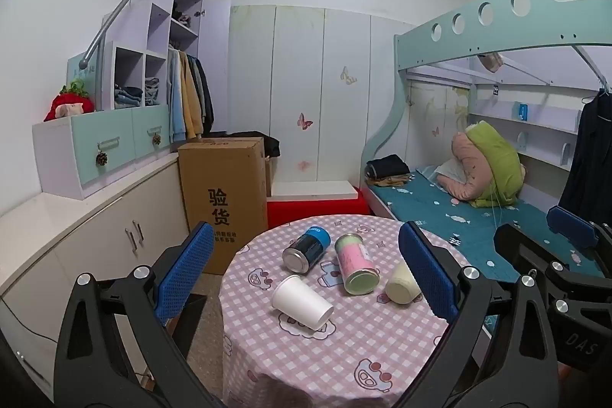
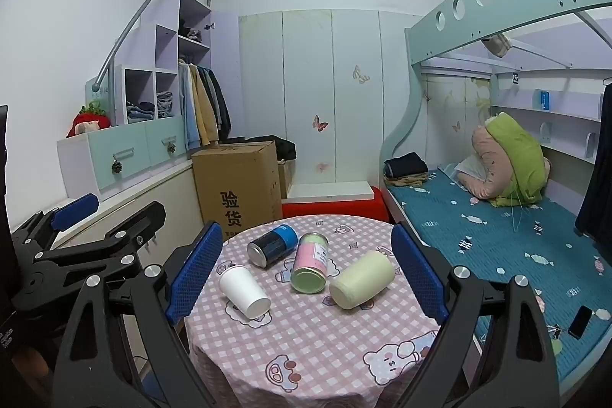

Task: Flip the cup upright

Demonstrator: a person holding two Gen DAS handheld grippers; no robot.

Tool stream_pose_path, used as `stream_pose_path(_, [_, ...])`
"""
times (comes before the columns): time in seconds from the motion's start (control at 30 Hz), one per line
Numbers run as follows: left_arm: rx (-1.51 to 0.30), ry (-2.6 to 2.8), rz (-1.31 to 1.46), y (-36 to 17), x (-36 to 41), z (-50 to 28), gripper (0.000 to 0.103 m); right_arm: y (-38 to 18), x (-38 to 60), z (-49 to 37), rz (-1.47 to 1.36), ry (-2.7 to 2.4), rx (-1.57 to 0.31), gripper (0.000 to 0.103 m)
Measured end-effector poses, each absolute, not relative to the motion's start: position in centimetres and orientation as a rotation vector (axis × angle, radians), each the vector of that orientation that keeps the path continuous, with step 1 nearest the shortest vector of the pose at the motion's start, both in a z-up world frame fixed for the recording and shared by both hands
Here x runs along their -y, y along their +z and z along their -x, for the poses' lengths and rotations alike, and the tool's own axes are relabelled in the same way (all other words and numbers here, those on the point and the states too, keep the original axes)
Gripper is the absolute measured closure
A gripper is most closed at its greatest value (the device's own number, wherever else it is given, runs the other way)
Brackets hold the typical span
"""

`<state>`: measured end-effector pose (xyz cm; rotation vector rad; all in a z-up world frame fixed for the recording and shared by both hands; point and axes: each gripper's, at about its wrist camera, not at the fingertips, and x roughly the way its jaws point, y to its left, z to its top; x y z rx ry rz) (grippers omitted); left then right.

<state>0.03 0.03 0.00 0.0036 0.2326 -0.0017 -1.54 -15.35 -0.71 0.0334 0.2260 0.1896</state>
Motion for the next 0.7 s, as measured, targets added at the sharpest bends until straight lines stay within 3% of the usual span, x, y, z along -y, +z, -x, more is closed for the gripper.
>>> stream_pose_path(0.7, [-0.250,-0.002,-0.003,-1.0,-0.4,-0.5,0.006,-1.7,15.2,0.3,-0.041,0.185,-0.250,0.017])
